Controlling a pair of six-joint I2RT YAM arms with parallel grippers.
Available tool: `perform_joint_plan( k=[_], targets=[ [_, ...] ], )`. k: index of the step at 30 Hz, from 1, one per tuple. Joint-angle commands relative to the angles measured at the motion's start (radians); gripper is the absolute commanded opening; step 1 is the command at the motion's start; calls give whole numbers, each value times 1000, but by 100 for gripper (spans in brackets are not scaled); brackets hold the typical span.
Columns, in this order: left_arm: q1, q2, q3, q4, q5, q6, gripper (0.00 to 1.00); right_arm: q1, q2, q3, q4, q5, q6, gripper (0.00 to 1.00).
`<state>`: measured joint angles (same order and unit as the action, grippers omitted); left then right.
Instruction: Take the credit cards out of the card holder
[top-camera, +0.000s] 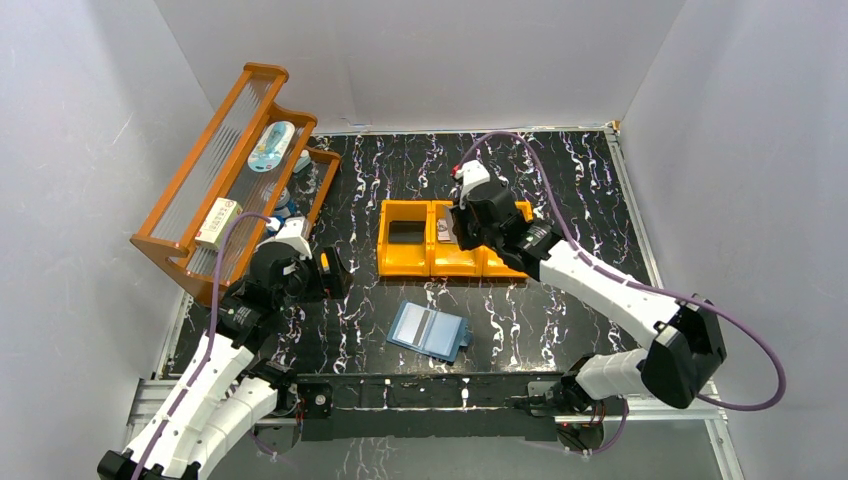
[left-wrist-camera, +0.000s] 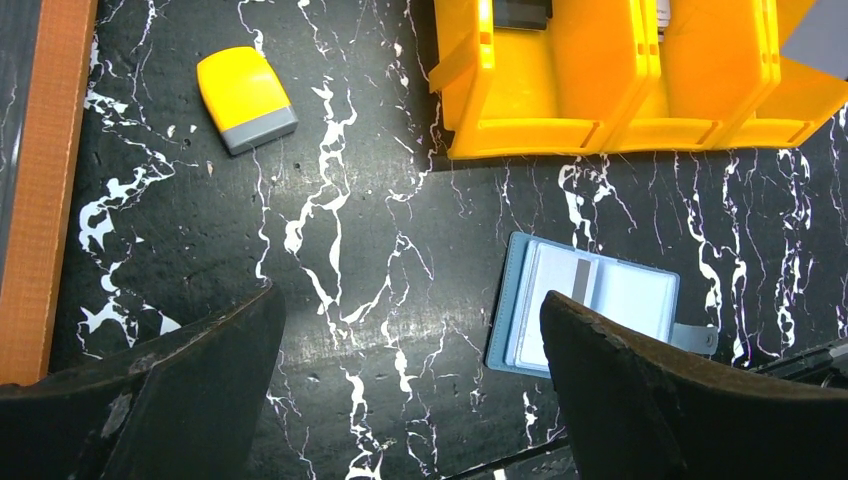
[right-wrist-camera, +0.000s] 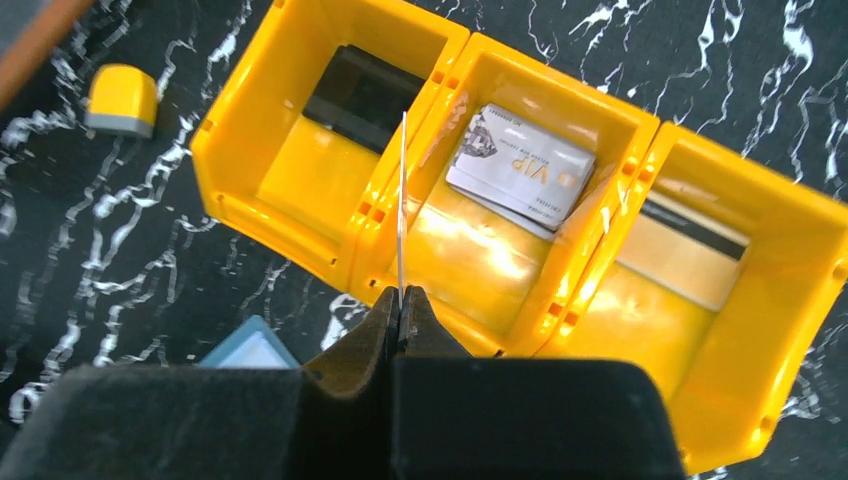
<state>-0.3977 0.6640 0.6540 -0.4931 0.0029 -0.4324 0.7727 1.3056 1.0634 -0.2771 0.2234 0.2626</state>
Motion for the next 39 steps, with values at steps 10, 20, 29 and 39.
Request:
perform_joint_plan(
  k=[10,20,29,39],
  targets=[
    [-1,4,0,21,15,17,98,3,163,73,9,120,-525,0],
    [-1,18,1,21,26,18,98,-4,299,146,25,37,-828,0],
    [-1,19,0,25,46,23,98,-34,423,239,8,71,-962,0],
    [-1,16,-4,30,50,24,98,-47,472,231,-11,56,-1039,0]
  ],
)
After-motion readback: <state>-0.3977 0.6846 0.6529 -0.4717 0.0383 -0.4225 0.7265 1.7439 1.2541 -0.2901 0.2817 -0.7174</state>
